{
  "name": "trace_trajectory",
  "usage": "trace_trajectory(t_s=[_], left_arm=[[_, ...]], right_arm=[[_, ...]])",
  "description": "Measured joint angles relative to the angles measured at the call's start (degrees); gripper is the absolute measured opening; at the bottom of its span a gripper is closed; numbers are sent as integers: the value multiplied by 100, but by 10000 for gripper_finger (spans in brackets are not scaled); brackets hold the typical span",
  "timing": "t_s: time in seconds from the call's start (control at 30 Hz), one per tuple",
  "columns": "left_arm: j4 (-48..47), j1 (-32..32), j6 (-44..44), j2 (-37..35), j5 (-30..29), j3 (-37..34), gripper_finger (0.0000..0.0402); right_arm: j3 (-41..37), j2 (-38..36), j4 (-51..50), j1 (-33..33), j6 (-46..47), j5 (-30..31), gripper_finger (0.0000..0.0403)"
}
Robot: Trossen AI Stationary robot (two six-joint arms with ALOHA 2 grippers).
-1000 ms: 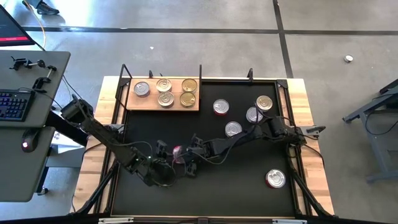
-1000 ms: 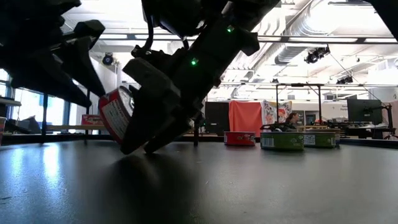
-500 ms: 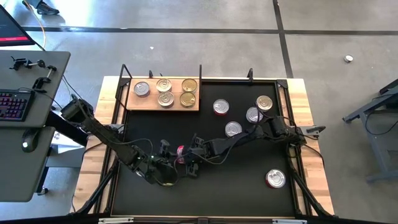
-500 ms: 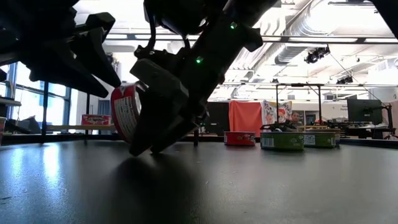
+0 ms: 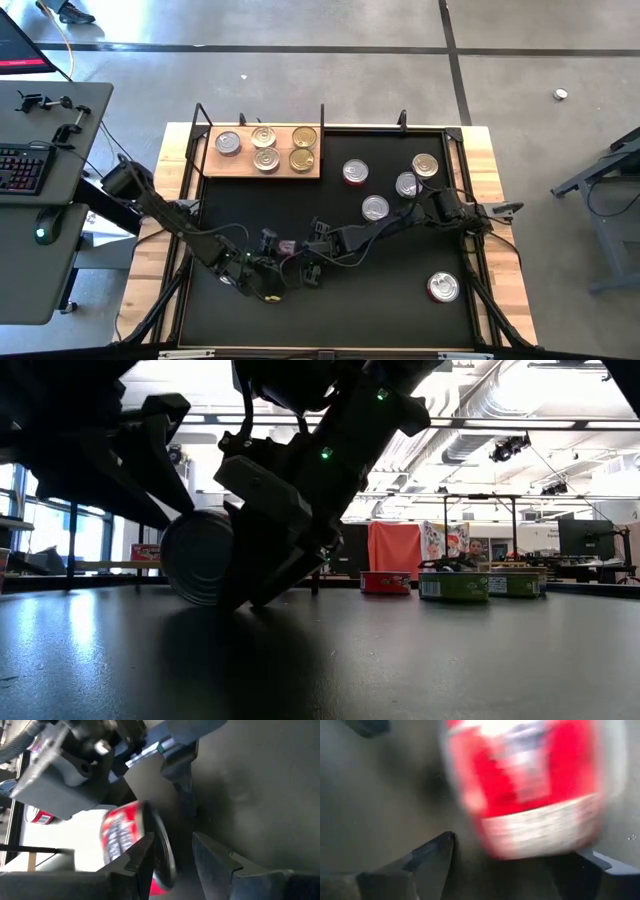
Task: Stack canned seafood by type on shelf
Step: Put the red tuna can on the shelf aligned with the other red tuna can
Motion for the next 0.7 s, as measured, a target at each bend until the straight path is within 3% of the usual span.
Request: trace_trajectory(t_s=[0.3, 0.53, 0.7], left_arm=[[21, 61, -43, -80, -79, -6, 122], [-110, 113, -2134, -644, -78, -6, 139], [-90, 294, -2419, -612, 31, -6, 195]], right_arm=[[4, 0, -110, 11, -24, 8, 291], [4, 0, -117, 55, -18, 26, 291], [4, -125, -394, 271, 115, 338, 291]])
